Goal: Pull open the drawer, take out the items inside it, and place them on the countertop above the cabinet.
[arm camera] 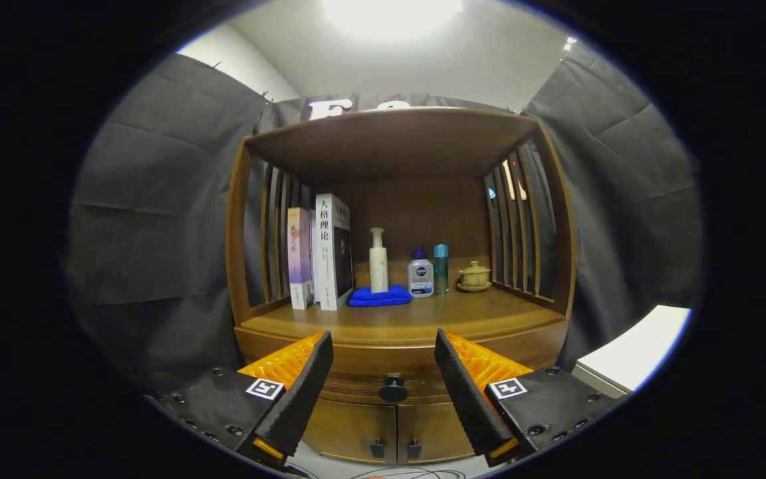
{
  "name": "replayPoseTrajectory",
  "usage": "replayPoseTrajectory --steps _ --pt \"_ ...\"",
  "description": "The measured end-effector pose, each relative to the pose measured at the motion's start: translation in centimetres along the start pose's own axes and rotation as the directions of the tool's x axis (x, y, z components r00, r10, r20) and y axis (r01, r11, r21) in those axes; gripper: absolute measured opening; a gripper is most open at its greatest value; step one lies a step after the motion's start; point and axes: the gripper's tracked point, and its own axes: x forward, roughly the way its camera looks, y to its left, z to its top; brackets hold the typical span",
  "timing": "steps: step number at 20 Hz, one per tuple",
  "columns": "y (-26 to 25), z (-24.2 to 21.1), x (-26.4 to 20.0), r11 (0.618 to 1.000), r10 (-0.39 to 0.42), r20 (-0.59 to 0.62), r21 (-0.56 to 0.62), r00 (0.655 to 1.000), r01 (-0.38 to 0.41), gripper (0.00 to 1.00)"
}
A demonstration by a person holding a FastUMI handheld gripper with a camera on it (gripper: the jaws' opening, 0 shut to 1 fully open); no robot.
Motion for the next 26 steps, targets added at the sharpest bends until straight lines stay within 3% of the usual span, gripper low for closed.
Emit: replayPoseTrajectory --steps 15,22,26 --pt "-0.1 -9.7 7.4 1.000 -0.010 -0.166 -0.005 0.986 0.009 0.96" --pt "-1.0 -12.5 8.2 0.999 -0.033 -0.230 0.024 0.973 0.040 0.55" --pt "-0.9 -13.7 8.4 0.997 -0.017 -0.280 0.066 0.960 0.037 0.52"
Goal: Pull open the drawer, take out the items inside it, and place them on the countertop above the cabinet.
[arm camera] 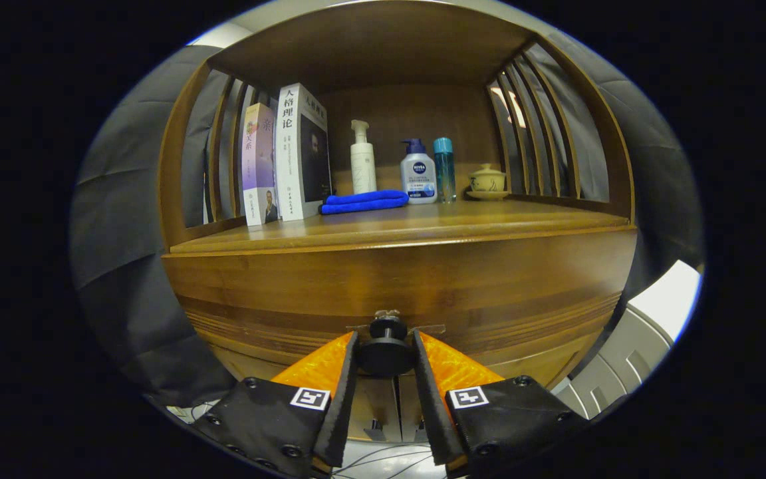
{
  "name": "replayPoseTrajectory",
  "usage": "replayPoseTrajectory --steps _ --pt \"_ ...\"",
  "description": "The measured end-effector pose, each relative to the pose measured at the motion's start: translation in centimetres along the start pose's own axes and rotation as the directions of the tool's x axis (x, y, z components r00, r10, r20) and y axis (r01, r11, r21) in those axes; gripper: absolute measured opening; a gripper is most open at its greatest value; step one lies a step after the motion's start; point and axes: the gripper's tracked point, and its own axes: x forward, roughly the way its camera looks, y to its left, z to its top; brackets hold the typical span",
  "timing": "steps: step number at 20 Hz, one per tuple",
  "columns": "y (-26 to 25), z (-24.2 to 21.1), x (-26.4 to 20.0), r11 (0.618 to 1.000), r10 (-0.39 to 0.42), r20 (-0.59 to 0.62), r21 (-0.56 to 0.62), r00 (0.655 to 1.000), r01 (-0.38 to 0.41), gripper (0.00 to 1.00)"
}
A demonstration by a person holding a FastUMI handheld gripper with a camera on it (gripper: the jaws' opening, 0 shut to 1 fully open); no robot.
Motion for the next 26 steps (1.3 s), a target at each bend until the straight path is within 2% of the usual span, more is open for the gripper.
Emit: replayPoseTrajectory --steps 1,6,12,26 --pt "-0.3 0.2 -0.7 1.000 -0.007 -0.004 0.000 1.000 0.007 0.51" --pt "-0.4 0.0 0.5 0.999 -0.036 0.003 -0.037 0.999 0.036 0.23" --pt "-0.5 -0.2 -0.3 0.997 -0.033 -0.010 -0.064 0.999 0.032 0.23" --pt "-0.4 -2.0 -6.3 0.997 -0.010 -0.046 -0.079 0.999 0.006 0.22"
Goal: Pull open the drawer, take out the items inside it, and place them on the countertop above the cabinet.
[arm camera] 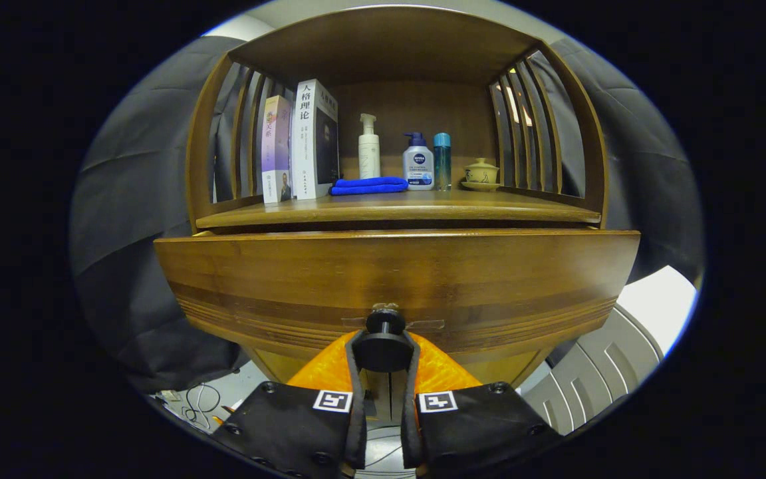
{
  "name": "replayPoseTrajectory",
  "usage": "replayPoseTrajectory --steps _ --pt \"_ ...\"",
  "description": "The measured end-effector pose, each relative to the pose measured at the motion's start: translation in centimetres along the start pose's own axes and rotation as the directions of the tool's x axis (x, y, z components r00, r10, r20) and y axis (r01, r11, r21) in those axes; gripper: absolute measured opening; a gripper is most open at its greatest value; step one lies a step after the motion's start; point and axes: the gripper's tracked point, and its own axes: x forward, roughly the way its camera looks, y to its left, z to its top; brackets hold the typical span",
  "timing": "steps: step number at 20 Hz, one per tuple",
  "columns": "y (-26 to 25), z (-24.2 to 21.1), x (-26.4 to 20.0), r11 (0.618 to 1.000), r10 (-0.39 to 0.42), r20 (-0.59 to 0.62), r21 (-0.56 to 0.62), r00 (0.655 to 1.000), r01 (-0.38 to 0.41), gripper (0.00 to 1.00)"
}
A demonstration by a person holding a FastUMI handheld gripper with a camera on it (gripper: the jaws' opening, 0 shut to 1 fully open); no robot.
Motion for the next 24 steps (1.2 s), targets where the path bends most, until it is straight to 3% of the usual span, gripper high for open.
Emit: replayPoseTrajectory --steps 24 --pt "0.4 -3.8 -8.1 0.998 0.033 -0.008 -0.051 0.999 -0.033 0.23"
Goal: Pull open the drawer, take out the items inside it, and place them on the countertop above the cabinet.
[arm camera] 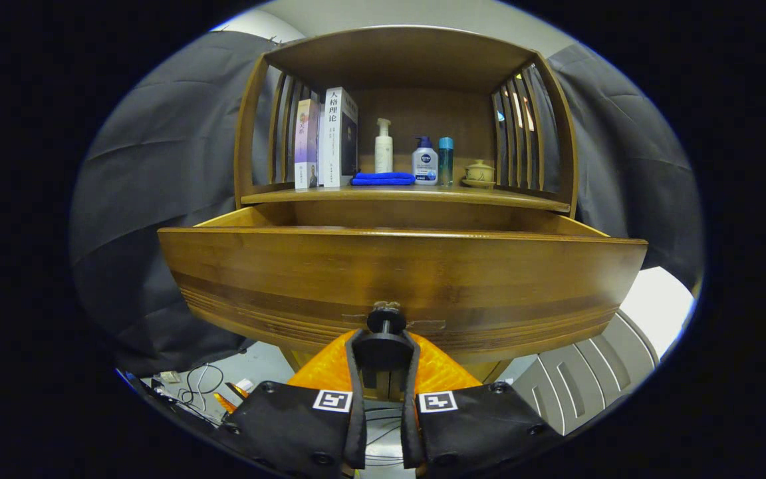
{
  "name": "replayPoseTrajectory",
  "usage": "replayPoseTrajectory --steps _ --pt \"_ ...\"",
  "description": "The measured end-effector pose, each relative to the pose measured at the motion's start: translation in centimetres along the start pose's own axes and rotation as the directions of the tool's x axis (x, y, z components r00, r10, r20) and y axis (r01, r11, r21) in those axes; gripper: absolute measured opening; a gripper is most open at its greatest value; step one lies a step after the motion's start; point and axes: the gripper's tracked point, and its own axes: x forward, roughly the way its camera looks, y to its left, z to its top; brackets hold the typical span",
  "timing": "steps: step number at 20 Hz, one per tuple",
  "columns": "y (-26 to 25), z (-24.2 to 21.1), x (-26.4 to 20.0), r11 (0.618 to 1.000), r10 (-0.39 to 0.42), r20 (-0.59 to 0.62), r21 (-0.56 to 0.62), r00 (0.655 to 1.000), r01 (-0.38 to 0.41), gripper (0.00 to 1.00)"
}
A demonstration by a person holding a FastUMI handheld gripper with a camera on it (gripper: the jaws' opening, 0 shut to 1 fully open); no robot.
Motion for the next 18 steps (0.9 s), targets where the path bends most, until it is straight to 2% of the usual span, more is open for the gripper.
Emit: replayPoseTrajectory --steps 18 --pt "1.2 -2.5 -5.2 0.996 0.060 -0.024 -0.058 0.998 -0.061 0.23"
